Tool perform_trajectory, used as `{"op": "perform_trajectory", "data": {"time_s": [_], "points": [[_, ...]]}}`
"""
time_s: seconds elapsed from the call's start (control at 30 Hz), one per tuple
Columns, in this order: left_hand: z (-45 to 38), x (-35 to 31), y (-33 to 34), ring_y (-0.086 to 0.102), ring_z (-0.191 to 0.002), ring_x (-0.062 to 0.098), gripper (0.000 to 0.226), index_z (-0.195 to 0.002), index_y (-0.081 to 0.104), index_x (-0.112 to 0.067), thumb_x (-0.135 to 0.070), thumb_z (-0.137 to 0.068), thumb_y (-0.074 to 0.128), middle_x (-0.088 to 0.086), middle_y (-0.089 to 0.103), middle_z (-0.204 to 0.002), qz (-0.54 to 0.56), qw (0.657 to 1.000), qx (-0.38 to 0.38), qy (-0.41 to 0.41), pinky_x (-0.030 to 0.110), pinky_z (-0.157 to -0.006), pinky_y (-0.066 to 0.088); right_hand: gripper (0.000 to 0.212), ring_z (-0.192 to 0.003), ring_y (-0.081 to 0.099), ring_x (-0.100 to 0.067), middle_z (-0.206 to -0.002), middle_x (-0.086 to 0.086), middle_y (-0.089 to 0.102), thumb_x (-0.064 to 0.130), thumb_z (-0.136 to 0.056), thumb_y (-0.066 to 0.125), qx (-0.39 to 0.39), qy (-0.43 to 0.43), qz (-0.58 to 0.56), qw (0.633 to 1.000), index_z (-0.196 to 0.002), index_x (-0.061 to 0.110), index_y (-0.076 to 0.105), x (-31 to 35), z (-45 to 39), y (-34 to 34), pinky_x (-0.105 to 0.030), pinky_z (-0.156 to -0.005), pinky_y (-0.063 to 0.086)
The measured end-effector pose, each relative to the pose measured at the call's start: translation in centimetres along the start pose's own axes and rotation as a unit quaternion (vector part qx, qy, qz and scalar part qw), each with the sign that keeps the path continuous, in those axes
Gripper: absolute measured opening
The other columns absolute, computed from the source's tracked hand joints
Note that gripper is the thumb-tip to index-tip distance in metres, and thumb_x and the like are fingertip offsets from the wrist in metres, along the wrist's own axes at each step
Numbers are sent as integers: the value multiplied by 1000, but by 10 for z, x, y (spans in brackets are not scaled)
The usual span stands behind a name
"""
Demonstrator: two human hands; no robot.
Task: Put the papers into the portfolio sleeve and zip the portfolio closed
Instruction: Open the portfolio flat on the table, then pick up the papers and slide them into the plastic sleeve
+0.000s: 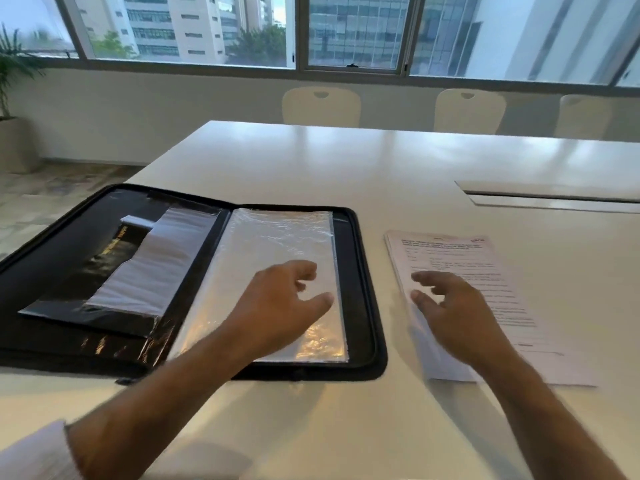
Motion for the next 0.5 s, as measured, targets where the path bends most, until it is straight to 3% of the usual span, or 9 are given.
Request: {"op": "perform_trajectory", "data": {"time_s": [0.1, 0.17, 0.23, 0.37, 0.5], "points": [[-17, -13, 31, 63, -97, 5, 46, -126, 62, -22, -40, -85, 73, -5, 68, -116, 55, 996, 66, -36, 23, -82, 51, 29, -111, 58, -20, -128, -2, 62, 26, -93, 60, -30, 71, 21, 997, -121, 22, 64, -39, -12, -24, -34, -96, 43], [-26, -22, 45, 69, -87, 17, 15, -95, 69, -25, -33, -83, 75, 10, 71, -104, 107, 988, 86, -66, 29, -78, 59, 28, -111, 59, -23, -126, -4, 64, 24, -92, 61, -50, 100, 26, 993, -119, 20, 65, -61, -16, -38, -36, -96, 44], [-38, -29, 60, 70, -89, 28, 13, -82, 69, -19, -30, -82, 76, 18, 71, -100, 139, 982, 96, -86, 38, -83, 60, 29, -110, 59, -26, -124, -8, 64, 23, -90, 63, -70, 129, 38, 988, -118, 16, 66, -81, -19, -52, -35, -94, 42], [-55, -37, 98, 69, -89, 19, 32, -105, 66, -11, -30, -82, 76, 9, 67, -99, 179, 960, 156, -149, 33, -79, 61, 38, -119, 51, -37, -132, -16, 55, 32, -90, 61, -72, 202, 120, 969, -124, 16, 62, -116, -22, -70, -43, -100, 41], [-62, -42, 120, 68, -90, 21, 46, -121, 57, -9, -28, -84, 75, 10, 63, -105, 201, 943, 185, -192, 27, -64, 60, 47, -123, 43, -40, -134, -19, 51, 39, -90, 55, -43, 248, 192, 949, -132, 18, 53, -133, -21, -72, -43, -99, 39]]}}
Point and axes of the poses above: each hand's wrist, its own z-axis away from the middle knuckle, its own y-axis out of the palm, x = y × z, the point moved 9 cm from there along -z, towards the middle knuckle
